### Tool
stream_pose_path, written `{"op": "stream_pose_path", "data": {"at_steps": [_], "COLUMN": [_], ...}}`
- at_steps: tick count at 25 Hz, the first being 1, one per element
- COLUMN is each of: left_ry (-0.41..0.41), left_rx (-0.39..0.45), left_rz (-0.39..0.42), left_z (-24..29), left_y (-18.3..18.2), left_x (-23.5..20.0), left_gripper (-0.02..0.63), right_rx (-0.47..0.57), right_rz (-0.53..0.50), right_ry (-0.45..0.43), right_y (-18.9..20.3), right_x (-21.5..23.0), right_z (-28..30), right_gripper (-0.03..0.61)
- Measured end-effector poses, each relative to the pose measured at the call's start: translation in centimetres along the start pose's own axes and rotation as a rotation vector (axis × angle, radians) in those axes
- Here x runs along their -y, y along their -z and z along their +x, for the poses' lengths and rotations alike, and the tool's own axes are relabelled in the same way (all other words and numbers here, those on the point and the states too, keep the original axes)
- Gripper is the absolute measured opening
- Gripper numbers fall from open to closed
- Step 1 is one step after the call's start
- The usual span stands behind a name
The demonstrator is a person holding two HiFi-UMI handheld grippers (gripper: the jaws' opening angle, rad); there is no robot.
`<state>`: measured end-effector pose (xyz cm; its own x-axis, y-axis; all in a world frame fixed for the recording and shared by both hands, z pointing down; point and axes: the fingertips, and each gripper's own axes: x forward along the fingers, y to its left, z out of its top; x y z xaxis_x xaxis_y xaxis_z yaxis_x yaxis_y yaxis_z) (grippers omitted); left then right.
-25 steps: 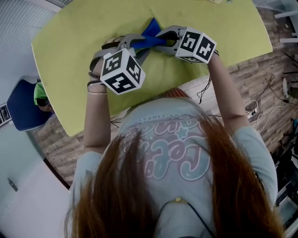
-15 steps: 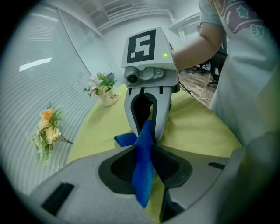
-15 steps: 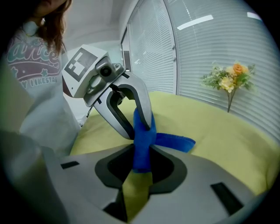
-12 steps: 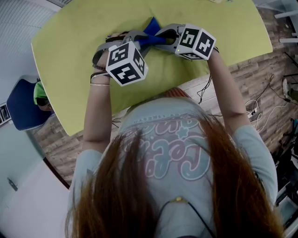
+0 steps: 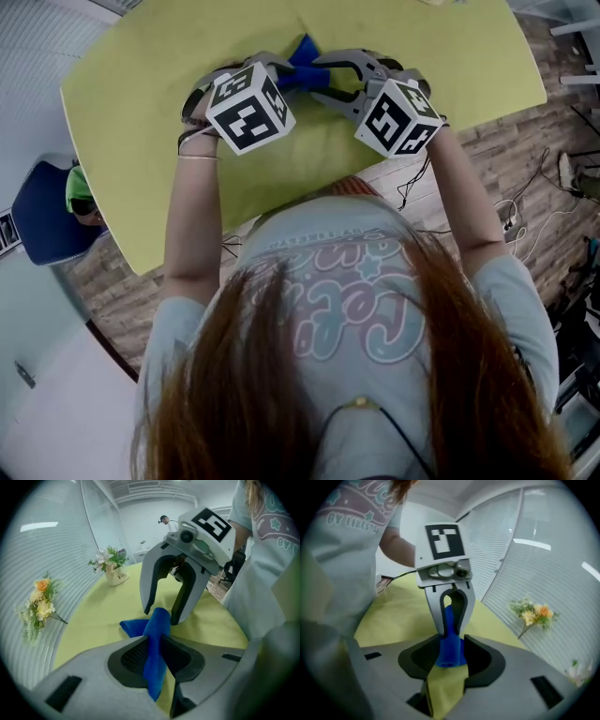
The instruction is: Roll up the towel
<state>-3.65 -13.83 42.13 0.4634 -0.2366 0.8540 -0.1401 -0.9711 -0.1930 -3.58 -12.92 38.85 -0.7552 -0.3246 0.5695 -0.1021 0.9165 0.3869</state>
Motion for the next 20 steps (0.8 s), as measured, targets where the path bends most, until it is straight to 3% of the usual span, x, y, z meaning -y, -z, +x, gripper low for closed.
{"op": "stream_pose_path", "data": {"at_steps": [2, 10, 16, 20], "left_ry": [0.016, 0.037, -0.007, -0.069], "left_rx": [-0.003, 0.013, 0.041, 0.119], "left_rz": [-0.017, -0.048, -0.032, -0.043], "left_z": [0.1, 0.2, 0.1, -0.8], "left_y": [-0.1, -0.2, -0.6, -0.8], "left_x": [-0.1, -0.6, -1.0, -1.3], "left_gripper": [0.086, 0.086, 0.087, 0.091], "right_rx": [-0.015, -0.161, -0.177, -0.165], "right_rz": [-0.084, -0.244, -0.199, -0.148], "right_ry": [0.011, 0.079, 0.093, 0.051], "right_y": [-0.1, 2.3, 3.2, 3.2], "right_x": [-0.8, -1.8, -1.1, -1.1], "right_z": [0.1, 2.1, 2.4, 2.7], "right_gripper": [0.167, 0.206, 0.146, 0.126]}}
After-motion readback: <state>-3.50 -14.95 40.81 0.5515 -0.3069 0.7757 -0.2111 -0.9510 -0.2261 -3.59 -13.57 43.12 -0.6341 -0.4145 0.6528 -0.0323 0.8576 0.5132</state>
